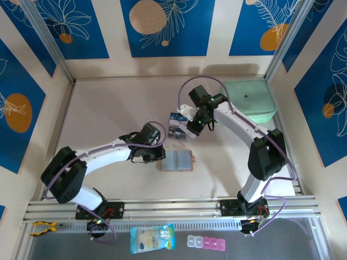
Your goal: Take the credit cards out of the card holder
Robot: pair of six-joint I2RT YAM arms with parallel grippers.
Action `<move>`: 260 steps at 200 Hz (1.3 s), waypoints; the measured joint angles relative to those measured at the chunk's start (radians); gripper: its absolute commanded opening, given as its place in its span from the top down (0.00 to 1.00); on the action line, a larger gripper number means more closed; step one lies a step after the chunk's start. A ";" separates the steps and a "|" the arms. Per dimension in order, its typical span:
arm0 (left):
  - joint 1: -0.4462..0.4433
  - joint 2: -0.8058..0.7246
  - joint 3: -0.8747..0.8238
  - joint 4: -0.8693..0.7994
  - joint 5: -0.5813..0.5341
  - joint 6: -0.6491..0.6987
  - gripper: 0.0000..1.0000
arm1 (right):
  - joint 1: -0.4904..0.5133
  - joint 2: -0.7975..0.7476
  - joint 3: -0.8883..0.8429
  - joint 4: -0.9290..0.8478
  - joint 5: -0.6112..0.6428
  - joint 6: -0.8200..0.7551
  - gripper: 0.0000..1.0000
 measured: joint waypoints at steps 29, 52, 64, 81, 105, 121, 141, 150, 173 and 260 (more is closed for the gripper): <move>0.007 -0.049 -0.041 -0.008 -0.015 -0.001 0.83 | -0.009 0.095 0.145 -0.037 -0.001 -0.086 1.00; 0.009 -0.086 -0.084 -0.012 -0.023 -0.002 0.83 | -0.021 0.180 0.258 -0.068 -0.011 -0.133 1.00; 0.010 -0.106 -0.103 -0.016 -0.026 -0.004 0.82 | -0.027 0.219 0.307 -0.082 -0.017 -0.151 1.00; 0.012 -0.135 -0.128 -0.019 -0.034 -0.005 0.82 | -0.033 0.260 0.353 -0.098 -0.023 -0.175 1.00; 0.022 -0.174 -0.158 -0.026 -0.042 -0.010 0.81 | -0.036 0.299 0.383 -0.115 -0.032 -0.210 1.00; 0.029 -0.189 -0.169 -0.031 -0.046 -0.012 0.80 | -0.036 0.320 0.394 -0.125 -0.037 -0.227 0.99; 0.037 -0.203 -0.177 -0.039 -0.051 -0.013 0.78 | -0.036 0.349 0.396 -0.134 -0.042 -0.244 0.97; 0.041 -0.211 -0.179 -0.042 -0.052 -0.012 0.77 | -0.036 0.362 0.396 -0.135 -0.043 -0.248 0.96; 0.056 -0.238 -0.190 -0.055 -0.054 -0.012 0.73 | -0.036 0.392 0.397 -0.134 -0.043 -0.256 0.92; 0.181 -0.343 -0.202 -0.139 -0.127 0.077 0.04 | -0.061 0.327 0.316 -0.055 -0.029 -0.168 0.64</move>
